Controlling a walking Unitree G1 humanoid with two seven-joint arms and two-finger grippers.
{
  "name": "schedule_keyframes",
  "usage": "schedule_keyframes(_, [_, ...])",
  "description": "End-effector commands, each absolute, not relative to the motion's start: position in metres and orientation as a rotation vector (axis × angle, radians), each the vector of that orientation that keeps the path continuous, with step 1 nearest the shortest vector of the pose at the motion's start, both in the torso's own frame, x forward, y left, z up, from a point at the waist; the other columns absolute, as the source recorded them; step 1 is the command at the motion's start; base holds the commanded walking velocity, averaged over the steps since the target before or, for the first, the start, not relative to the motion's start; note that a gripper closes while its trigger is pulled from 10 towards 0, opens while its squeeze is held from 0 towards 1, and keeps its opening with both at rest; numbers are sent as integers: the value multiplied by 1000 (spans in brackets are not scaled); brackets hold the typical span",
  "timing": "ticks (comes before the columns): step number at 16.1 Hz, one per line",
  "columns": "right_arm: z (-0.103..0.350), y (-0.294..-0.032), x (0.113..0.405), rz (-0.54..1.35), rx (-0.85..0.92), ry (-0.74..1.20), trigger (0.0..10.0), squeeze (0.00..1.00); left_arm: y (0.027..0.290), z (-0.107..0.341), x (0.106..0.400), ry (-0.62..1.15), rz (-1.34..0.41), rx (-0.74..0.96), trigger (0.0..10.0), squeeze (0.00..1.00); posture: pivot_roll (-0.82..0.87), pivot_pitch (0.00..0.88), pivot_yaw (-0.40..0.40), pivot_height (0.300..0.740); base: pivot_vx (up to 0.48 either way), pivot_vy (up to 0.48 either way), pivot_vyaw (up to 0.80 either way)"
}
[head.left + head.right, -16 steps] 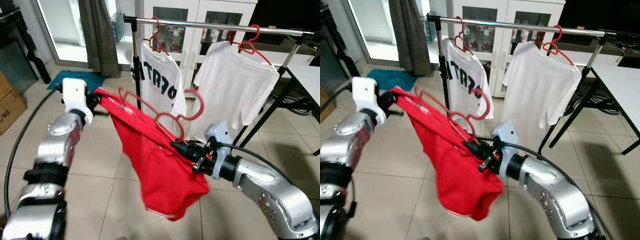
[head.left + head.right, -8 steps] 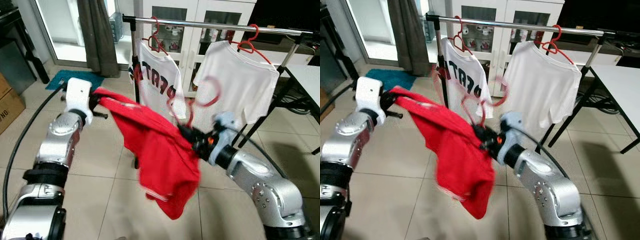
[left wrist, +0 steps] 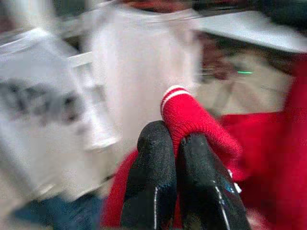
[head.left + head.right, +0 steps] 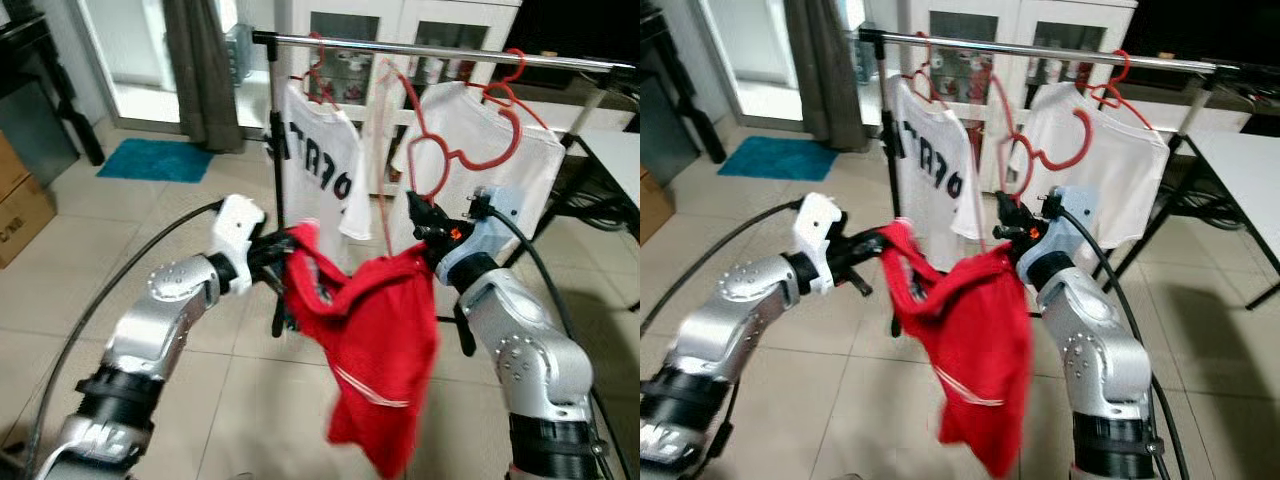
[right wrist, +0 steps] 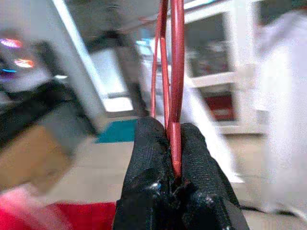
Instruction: Hang hanger
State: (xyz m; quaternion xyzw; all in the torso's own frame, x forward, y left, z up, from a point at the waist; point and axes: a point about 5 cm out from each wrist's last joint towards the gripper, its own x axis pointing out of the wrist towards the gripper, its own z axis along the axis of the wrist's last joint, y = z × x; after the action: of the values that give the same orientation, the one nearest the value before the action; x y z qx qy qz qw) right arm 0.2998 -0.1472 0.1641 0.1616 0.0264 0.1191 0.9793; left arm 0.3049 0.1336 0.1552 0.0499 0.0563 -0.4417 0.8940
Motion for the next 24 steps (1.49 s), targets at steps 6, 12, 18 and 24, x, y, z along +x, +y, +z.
schedule_keyframes(6, [164,-153,310,189,117,11,0,0,117,211,278,-99,-1141,-243,0,0,-133,0,-29,740,0,0,0])
schedule_keyframes(12, [147,-155,313,210,39,45,0,0,138,273,265,-368,-1238,-633,0,0,-130,0,-37,740,0,0,0])
schedule_keyframes(18, [203,-163,341,202,777,-197,0,0,143,140,266,431,-1038,146,0,0,-114,0,-48,740,0,0,0])
schedule_keyframes(24, [214,-171,351,169,717,-241,0,0,151,138,264,377,-1010,113,0,0,-117,0,-23,740,0,0,0])
